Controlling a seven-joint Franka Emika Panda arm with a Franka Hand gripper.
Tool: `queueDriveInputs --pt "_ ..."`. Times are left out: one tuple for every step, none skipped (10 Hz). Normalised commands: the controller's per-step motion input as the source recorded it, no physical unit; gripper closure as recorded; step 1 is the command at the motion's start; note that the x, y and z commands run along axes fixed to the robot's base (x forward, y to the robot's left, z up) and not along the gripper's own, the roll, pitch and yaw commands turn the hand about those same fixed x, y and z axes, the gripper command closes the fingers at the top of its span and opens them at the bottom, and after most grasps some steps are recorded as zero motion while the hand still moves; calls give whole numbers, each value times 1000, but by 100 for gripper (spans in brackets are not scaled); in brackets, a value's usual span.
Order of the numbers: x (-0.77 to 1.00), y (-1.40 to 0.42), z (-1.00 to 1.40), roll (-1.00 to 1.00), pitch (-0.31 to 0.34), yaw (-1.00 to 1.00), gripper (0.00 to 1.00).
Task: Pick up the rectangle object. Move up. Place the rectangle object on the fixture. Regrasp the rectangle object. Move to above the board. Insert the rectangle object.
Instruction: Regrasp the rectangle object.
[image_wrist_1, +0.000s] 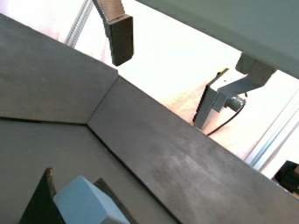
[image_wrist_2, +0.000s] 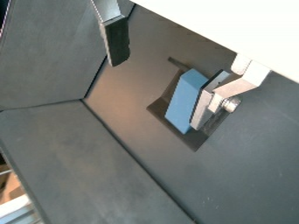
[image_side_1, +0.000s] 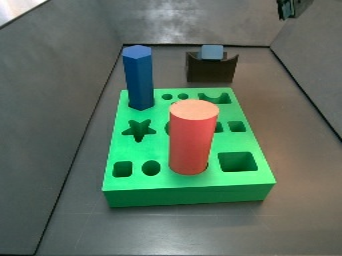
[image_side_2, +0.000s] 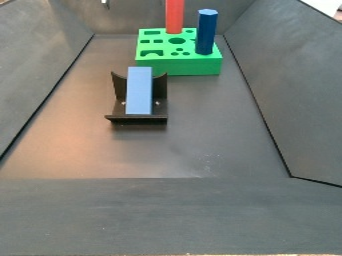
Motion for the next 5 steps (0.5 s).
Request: queueDriveInputs --pt "76 -23 -1 203 87 167 0" --pt "29 75 -1000 200 -32 104 0" --pt "33 75 -1000 189 -50 101 0" --pt "39 72 -1000 173 -68 91 0" --pt "50 64 -1000 103 -91 56 0"
